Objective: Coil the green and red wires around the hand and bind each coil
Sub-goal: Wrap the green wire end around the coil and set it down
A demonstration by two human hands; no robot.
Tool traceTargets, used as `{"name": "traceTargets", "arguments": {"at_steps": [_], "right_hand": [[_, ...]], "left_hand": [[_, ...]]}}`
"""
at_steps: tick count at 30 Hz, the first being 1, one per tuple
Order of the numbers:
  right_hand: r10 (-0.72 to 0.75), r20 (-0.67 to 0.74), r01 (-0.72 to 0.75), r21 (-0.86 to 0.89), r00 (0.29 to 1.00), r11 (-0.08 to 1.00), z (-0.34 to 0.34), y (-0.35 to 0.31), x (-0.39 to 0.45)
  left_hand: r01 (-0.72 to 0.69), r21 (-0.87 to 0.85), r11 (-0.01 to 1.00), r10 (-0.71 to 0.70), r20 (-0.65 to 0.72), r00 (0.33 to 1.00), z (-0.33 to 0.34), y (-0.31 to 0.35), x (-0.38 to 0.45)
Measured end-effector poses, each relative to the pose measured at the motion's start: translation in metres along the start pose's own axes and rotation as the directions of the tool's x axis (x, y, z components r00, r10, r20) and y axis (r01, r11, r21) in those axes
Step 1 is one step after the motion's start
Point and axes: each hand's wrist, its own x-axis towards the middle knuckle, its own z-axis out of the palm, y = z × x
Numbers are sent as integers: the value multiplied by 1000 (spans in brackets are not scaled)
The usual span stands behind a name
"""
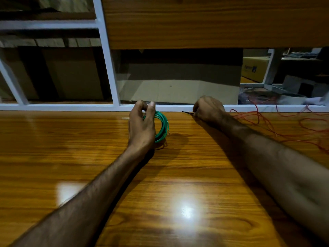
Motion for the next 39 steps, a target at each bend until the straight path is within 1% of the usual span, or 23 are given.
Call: {"name": "traceTargets", "arguments": {"at_steps": [3,5,9,13,16,19,22,25,29,33,35,37,39], "right_hand": [[16,48,-13,-68,999,998,-1,-8,7],[28,80,-24,-56,996,998,-2,-8,12],[51,138,-60,61,989,996,-2,-4,20],[3,157,-26,143,988,989,-6,-1,22],[-55,56,37,292,997,956,-15,-4,24],[-87,-22,88,424,996,901,-28,-12,24],[-107,-69,128,504,992,854,-37,-22,24],[-125,-126,174,543,984,822,-42,-29,22],[-163,-226,254,465,960,848,-47,-34,25],[-226,-324,337,341,918,877,-49,-40,29],[-275,-372,382,256,887,888,-48,-47,30],[-334,-438,435,152,835,888,-47,-53,32],[-367,-487,455,72,792,887,-45,-57,34]], "left_hand": [[12,-21,1000,-12,-1,1000,-2,-1,2],[5,-6,1000,-5,-6,1000,-3,0,2],[5,-9,1000,-5,-1,1000,-3,-1,3],[14,-25,1000,-14,8,1000,-1,-1,2],[6,-18,1000,-7,-17,1000,-2,-1,4],[35,-46,998,-36,-31,999,-3,0,4],[35,-37,999,-37,-40,999,-4,3,4],[27,-25,999,-29,-61,998,-6,3,6],[-6,8,1000,7,-86,996,-7,0,9],[6,4,1000,-6,-88,996,-7,0,9],[2,7,1000,-1,-90,996,-7,1,8],[10,-2,1000,-10,-94,996,-7,1,8],[30,-14,999,-31,-97,995,-6,2,8]]}}
